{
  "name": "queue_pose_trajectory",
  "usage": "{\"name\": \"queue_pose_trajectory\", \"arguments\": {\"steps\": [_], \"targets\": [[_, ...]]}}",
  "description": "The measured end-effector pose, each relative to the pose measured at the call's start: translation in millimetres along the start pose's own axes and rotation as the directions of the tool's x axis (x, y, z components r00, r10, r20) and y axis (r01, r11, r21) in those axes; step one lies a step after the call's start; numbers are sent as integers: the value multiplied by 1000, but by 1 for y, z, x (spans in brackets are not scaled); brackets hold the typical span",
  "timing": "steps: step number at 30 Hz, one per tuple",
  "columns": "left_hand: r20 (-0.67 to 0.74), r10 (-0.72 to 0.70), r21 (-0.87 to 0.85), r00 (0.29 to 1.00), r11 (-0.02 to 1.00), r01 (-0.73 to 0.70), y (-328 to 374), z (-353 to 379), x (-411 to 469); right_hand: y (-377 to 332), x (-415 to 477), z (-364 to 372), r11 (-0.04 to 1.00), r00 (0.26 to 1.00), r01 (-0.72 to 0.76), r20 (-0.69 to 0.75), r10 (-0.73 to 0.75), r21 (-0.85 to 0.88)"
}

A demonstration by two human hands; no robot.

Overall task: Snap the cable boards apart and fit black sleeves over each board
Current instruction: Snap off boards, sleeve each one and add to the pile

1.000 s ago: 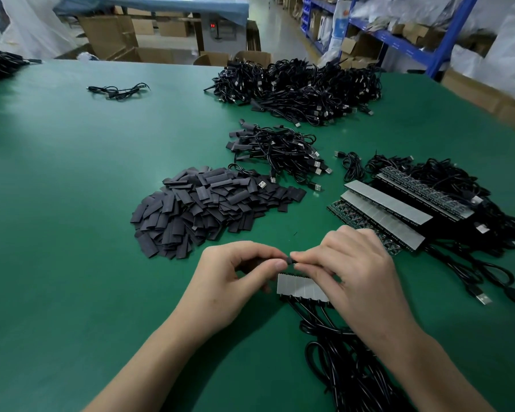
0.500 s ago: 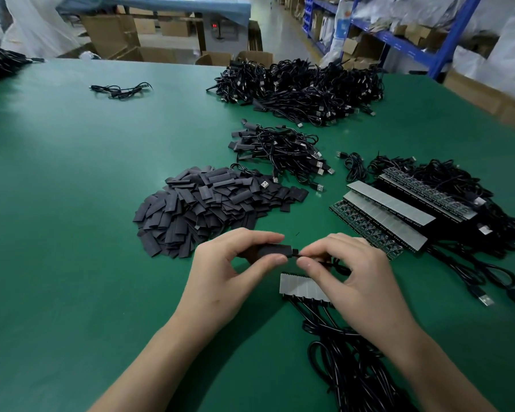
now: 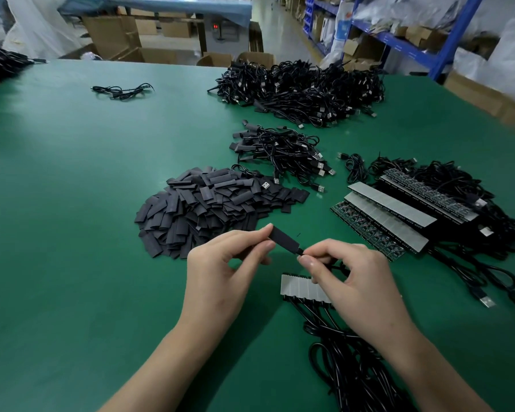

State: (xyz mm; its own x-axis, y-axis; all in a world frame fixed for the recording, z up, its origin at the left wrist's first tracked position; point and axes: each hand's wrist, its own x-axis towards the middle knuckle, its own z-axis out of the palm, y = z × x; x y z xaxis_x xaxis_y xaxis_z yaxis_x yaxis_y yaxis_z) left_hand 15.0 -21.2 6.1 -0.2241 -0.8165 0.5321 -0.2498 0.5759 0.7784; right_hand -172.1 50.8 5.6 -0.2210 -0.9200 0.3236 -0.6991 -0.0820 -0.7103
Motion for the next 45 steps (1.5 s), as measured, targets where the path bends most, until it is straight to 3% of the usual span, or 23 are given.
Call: {"name": "queue_pose_trajectory", "arguments": {"steps": [14, 18, 22, 28, 33, 36, 38, 39, 41, 45], "targets": [[13, 110, 27, 994, 994, -110, -1, 3, -2, 1, -2, 3, 994, 996, 77, -26, -80, -81], [4, -121, -139, 993, 983, 120, -2, 4, -3, -1, -1, 2, 995, 997, 70, -22, -72, -67], [70, -360, -406, 930, 842, 357, -4, 6, -1, -3, 0, 1, 992, 993, 103, 62, -99, -73], [1, -485, -540, 874, 736, 409, -14, -2, 6, 10, 10, -11, 992, 977, 42, 211, -16, -121], [26, -505, -546, 863, 716, 435, -18, -2, 8, 16, 11, -10, 998, 982, -20, 188, 33, -67], [99, -460, -413, 882, 788, 457, -17, 2, 7, 15, 16, -16, 996, 993, -82, 92, 77, 43], [149, -303, -52, 941, 948, 313, -18, 2, 3, 12, 24, -22, 988, 994, -105, 47, 101, 109], [211, -202, 163, 956, 972, 169, -16, 1, 1, 10, 31, -23, 987, 994, -107, 38, 103, 117], [364, -127, 412, 923, 910, -37, -12, -1, -1, 8, 50, -24, 992, 995, -101, 28, 99, 75], [515, -144, 498, 845, 853, -158, -11, -3, -2, 2, 119, -23, 993, 997, -69, -31, 66, -100]]}}
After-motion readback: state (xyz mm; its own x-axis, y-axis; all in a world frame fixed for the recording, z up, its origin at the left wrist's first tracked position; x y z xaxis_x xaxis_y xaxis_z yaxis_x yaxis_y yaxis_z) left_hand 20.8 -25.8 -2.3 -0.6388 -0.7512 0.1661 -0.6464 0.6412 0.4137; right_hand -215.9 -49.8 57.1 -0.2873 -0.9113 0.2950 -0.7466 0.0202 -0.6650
